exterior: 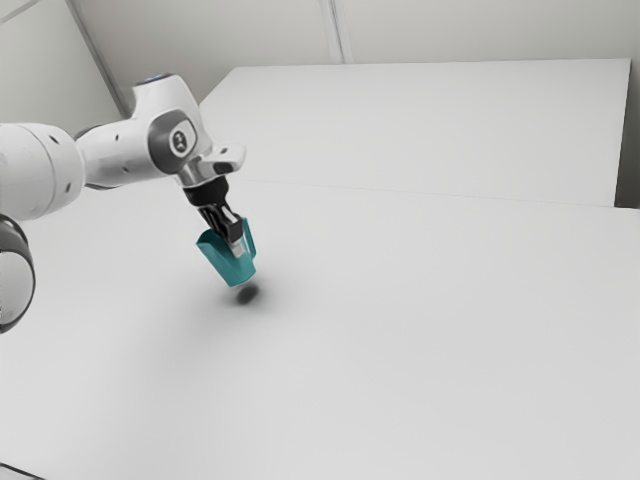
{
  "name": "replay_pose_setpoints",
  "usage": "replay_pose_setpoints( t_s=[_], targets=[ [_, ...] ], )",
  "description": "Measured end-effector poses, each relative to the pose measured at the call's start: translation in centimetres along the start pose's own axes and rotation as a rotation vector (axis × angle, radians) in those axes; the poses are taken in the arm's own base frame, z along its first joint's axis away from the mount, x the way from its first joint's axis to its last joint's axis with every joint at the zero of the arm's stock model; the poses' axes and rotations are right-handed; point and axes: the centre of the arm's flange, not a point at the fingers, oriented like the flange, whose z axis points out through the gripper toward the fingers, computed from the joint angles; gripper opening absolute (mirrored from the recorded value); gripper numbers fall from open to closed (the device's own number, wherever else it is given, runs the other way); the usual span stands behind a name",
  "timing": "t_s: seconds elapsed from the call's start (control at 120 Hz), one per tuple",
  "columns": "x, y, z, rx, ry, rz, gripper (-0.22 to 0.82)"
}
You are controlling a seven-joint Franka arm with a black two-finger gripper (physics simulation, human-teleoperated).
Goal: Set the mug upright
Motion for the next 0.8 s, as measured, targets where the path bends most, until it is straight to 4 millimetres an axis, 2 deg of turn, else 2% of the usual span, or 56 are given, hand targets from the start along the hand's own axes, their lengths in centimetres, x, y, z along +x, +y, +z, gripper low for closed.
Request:
replay_pose_setpoints(
  t_s=[0.2, 0.542, 0.8],
  targets=[
    [0.5, -0.4, 1.4, 0.021, -0.014, -0.031, -0.18],
    [1.2, -0.5, 2.6, 0.044, -0.021, -0.063, -0.17],
    [1.5, -0.3, 3.1, 0.041, -0.02, -0.078, -0.1]
  ],
)
